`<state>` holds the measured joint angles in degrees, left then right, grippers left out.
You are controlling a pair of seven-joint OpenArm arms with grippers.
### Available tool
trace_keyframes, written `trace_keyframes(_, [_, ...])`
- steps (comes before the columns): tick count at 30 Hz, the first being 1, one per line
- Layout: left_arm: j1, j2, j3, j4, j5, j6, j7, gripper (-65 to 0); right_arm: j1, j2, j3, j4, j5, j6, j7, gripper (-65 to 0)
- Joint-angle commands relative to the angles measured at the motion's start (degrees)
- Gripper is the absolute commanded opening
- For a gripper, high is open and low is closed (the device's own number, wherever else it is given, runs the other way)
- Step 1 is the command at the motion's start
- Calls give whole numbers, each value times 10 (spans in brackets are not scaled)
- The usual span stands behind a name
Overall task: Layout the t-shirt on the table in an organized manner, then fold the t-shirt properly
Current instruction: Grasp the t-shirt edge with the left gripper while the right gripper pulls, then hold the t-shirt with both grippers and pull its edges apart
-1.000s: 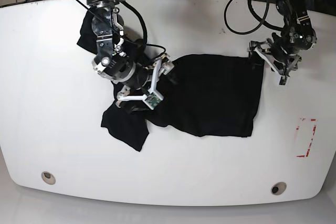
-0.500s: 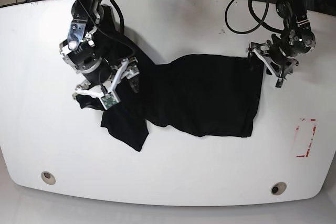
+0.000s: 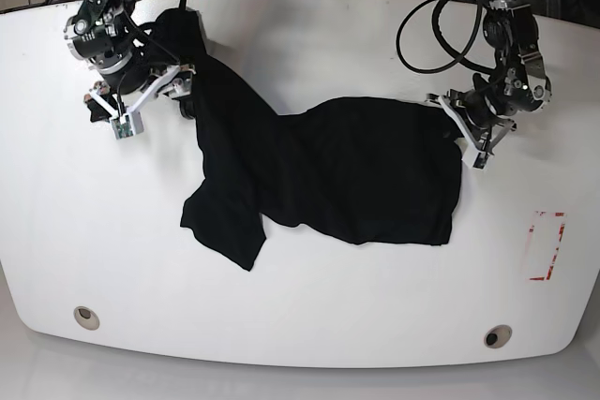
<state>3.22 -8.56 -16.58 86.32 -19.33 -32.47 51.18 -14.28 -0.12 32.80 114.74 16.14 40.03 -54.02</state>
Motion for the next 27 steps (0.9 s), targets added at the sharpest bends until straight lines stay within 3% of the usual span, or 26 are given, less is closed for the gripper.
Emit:
trace_keyframes(1, [-20,-6,-22,9,-3,0,-13,-575,-4,9,17,11,39,0,0,-44])
trace_keyframes(8, [-62,-36,-70,-16,-1,0,-14,-575,-25,10,58,9,105,0,-44,-44])
trace_keyframes(19, [-85,-99,-76,-55,-3,-1,-16,-575,-42,25,61,-10,110,0,-63,-44])
trace_keyframes(27, [-84,-111,-122,-53,-3,-2,-16,-574,-77,24,58,-11,114,0,-63,-44])
